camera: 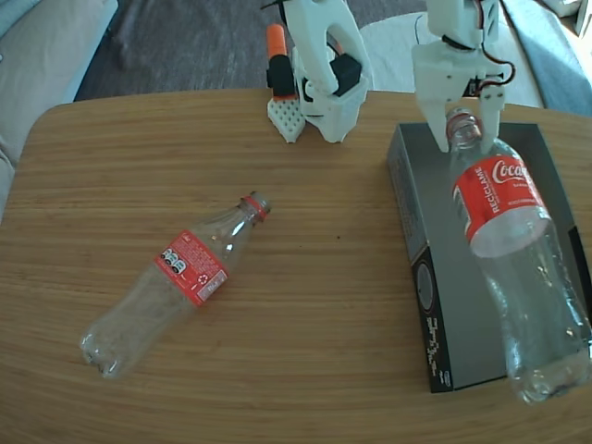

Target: Grasp the bottles and put them in the box.

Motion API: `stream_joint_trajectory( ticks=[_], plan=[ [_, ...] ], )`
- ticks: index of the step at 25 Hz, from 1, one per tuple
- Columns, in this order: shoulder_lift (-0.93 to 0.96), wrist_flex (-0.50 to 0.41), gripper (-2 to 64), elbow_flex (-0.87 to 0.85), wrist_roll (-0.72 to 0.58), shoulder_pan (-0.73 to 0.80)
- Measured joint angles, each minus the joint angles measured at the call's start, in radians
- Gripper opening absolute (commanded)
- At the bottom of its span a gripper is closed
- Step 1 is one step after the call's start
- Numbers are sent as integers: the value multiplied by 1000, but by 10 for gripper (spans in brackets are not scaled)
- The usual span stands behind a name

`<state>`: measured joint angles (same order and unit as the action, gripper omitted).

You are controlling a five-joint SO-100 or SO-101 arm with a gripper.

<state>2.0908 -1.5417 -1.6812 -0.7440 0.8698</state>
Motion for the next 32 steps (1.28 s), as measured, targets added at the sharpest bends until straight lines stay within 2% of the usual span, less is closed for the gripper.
stream_joint_trajectory(
  ticks=[6,13,24,32],
  plan=[
    [0,-37,-6,-57,0,86],
    [-18,-18,-6,-66,0,167],
    [-170,60,-6,-81,144,167],
    [-239,66,-6,-109,144,169]
  ],
)
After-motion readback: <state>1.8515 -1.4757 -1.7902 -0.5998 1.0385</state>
